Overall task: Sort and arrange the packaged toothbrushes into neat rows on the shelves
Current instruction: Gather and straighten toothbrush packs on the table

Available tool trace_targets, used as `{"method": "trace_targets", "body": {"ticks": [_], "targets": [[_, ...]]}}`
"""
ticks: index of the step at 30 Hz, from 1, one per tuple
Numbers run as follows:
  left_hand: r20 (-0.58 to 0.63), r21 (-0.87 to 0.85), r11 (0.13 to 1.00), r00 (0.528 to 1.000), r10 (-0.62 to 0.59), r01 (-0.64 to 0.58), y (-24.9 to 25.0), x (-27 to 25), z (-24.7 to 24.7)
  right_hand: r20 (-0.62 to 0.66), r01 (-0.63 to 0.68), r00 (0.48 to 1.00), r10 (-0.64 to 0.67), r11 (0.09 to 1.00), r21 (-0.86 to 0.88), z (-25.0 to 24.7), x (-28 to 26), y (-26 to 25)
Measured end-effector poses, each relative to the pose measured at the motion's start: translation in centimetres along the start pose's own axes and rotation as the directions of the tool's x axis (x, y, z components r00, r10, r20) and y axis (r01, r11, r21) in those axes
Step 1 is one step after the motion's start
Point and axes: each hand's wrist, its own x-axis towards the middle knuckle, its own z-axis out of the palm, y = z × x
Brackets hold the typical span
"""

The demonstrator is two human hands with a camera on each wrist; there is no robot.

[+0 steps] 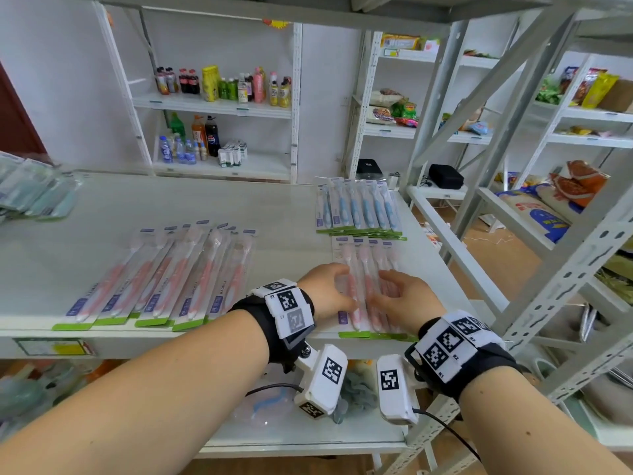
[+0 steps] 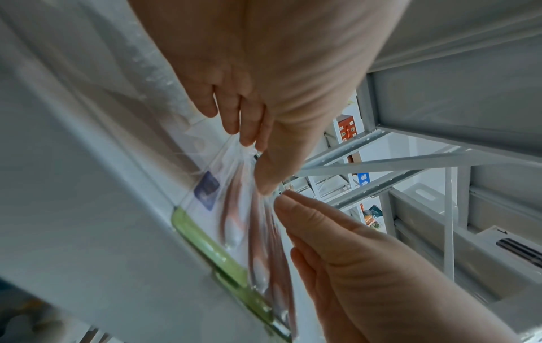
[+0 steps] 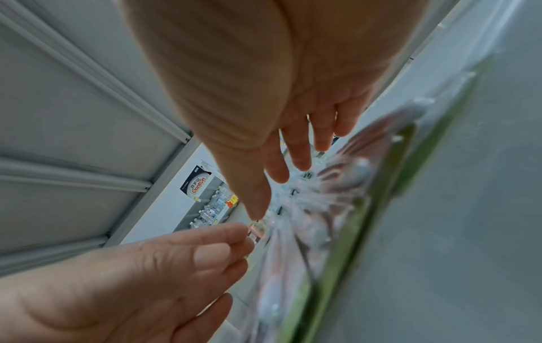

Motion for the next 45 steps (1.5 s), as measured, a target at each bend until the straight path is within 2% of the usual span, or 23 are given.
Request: {"method": "trace_targets", "body": {"ticks": [5, 10, 12, 16, 19, 21, 24, 27, 33, 39, 45], "targets": [[-0.146, -0.124, 0.992, 0.989, -0.036, 0.018, -1.8, -0.9, -2.6, -0.036, 0.059, 0.998, -0.056, 0.996, 0.066, 1.0, 0.5, -2.7], [-0.327, -0.231, 0.972, 0.936, -0.129, 0.053, -5.5, -2.6, -7.0, 0.003, 0.109, 0.994, -0.111, 0.981, 0.158, 3.6, 1.0, -6.9], [-0.409, -0.261, 0.962, 0.894, -0.185, 0.080, -7.7, -3.6, -9.2, 0.036, 0.146, 0.988, -0.153, 0.978, 0.147, 4.9, 1.1, -8.8], [-0.564, -0.336, 0.924, 0.747, -0.353, 0.183, -13.1, -6.2, -13.4, 0.088, 0.152, 0.982, -0.167, 0.976, 0.157, 7.9, 1.2, -12.2], [-0.591, -0.355, 0.893, 0.673, -0.444, 0.277, -17.3, -8.3, -15.9, 0.150, 0.178, 0.970, -0.189, 0.980, 0.085, 10.1, 1.2, -14.3], [-0.582, -0.347, 0.872, 0.650, -0.489, 0.346, -19.8, -9.6, -17.1, 0.184, 0.192, 0.962, -0.201, 0.979, 0.066, 11.4, 1.4, -15.6], [-0.521, -0.337, 0.835, 0.652, -0.550, 0.435, -21.9, -11.3, -18.3, 0.201, 0.181, 0.962, -0.184, 0.983, 0.032, 12.9, 1.7, -17.0], [-0.468, -0.318, 0.827, 0.681, -0.563, 0.465, -22.3, -12.4, -18.7, 0.219, 0.118, 0.969, -0.115, 0.993, -0.002, 14.1, 2.1, -17.7], [-0.447, -0.120, 0.812, 0.700, -0.558, 0.571, -22.9, -12.8, -18.9, 0.228, 0.057, 0.972, -0.055, 0.998, -0.005, 15.5, 2.5, -17.8], [-0.412, -0.016, 0.801, 0.725, -0.551, 0.599, -22.9, -12.6, -19.5, 0.242, 0.004, 0.970, -0.035, 0.992, 0.128, 15.9, 2.1, -17.2], [-0.424, 0.009, 0.810, 0.736, -0.528, 0.587, -23.1, -12.9, -19.7, 0.311, -0.141, 0.949, 0.043, 0.944, 0.299, 15.9, 2.2, -17.3]]}}
